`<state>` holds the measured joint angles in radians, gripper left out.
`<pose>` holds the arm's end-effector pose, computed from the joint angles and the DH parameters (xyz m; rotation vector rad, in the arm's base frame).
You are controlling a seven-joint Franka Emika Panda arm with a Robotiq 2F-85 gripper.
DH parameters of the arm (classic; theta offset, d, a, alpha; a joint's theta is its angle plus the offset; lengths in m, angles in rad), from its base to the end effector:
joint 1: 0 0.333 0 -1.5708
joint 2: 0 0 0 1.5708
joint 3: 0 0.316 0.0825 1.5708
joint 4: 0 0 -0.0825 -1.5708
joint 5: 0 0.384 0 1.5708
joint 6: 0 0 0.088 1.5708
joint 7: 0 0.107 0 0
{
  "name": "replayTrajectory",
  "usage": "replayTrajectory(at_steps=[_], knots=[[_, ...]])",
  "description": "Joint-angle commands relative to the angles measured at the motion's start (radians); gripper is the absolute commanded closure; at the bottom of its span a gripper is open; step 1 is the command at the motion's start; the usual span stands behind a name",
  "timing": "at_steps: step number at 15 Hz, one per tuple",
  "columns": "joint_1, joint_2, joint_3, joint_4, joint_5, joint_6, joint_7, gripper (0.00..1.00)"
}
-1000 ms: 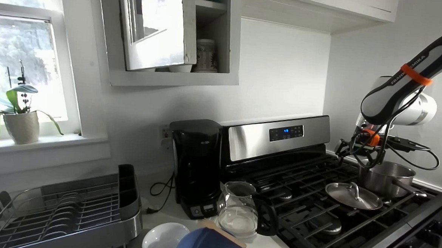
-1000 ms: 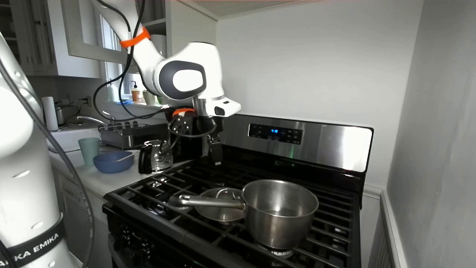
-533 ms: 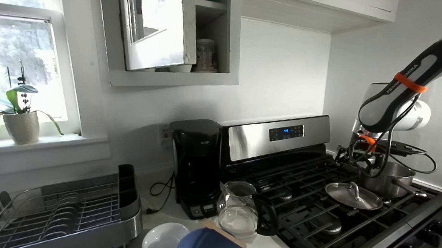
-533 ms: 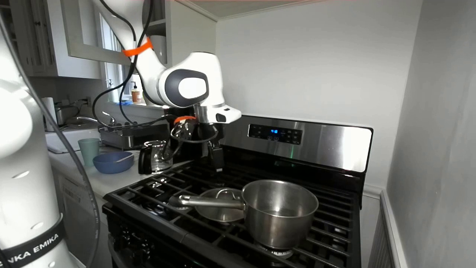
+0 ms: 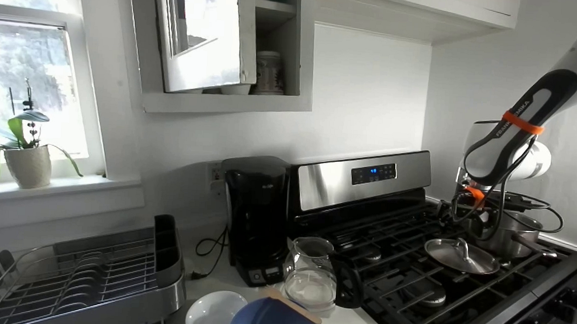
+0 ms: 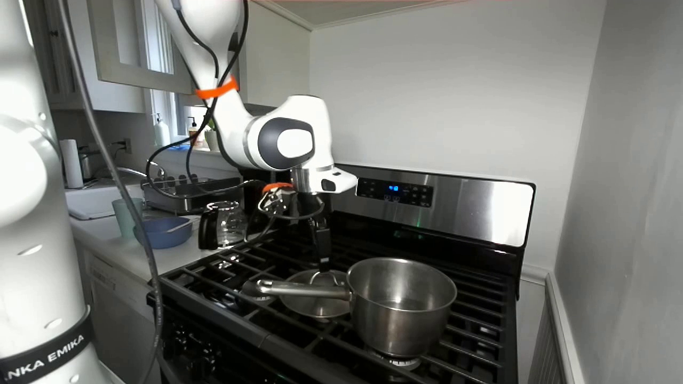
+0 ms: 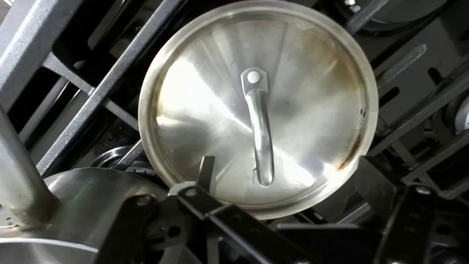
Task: Put the lid on the pot
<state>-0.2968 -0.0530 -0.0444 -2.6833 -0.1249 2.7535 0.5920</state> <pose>0.4029 -0.1374 0.2629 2.8419 -1.2361 0.1995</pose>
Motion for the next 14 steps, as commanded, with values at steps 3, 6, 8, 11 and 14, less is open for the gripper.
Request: replayTrajectory(at_steps=[3, 6, 8, 11, 14], knots=[[0.044, 0.096, -0.066, 0.067, -0.054, -0.004, 0.068, 0.48], [0.075, 0.125, -0.089, 0.081, -0.018, 0.004, 0.034, 0.66], [0.094, 0.139, -0.101, 0.088, -0.008, 0.004, 0.026, 0.83], [0.112, 0.115, -0.104, 0.078, 0.051, -0.015, -0.018, 0.99], [0.121, 0.008, -0.104, 0.030, 0.101, -0.058, -0.053, 0.96]])
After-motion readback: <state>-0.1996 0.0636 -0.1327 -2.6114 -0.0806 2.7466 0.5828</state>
